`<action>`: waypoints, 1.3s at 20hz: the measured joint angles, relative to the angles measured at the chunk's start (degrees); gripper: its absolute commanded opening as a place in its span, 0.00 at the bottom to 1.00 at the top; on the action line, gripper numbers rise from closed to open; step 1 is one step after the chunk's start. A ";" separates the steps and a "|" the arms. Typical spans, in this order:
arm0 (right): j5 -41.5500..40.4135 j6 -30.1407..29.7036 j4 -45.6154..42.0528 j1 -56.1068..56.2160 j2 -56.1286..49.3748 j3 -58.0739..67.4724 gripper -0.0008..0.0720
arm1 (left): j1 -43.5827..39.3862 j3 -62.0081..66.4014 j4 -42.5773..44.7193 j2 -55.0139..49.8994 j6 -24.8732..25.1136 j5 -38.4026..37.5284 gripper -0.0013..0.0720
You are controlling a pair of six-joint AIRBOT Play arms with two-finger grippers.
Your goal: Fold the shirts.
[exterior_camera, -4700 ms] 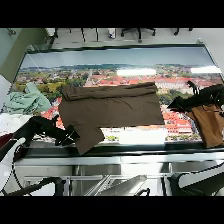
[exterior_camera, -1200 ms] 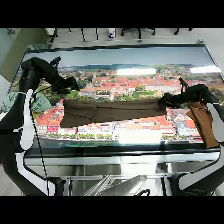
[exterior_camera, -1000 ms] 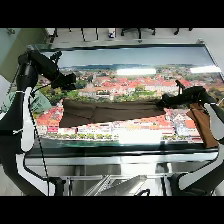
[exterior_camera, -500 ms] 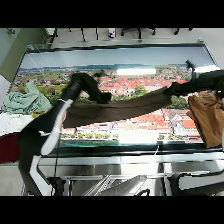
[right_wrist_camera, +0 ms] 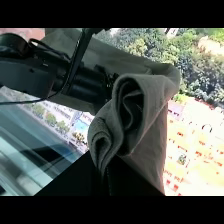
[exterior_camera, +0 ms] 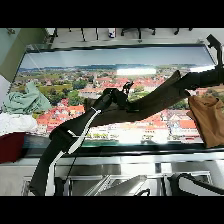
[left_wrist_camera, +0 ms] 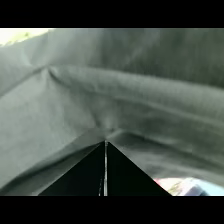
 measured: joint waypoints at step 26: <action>64.87 11.32 -0.15 52.76 -24.11 -3.02 0.88 | 63.08 -44.24 -2.03 94.66 7.52 13.05 0.04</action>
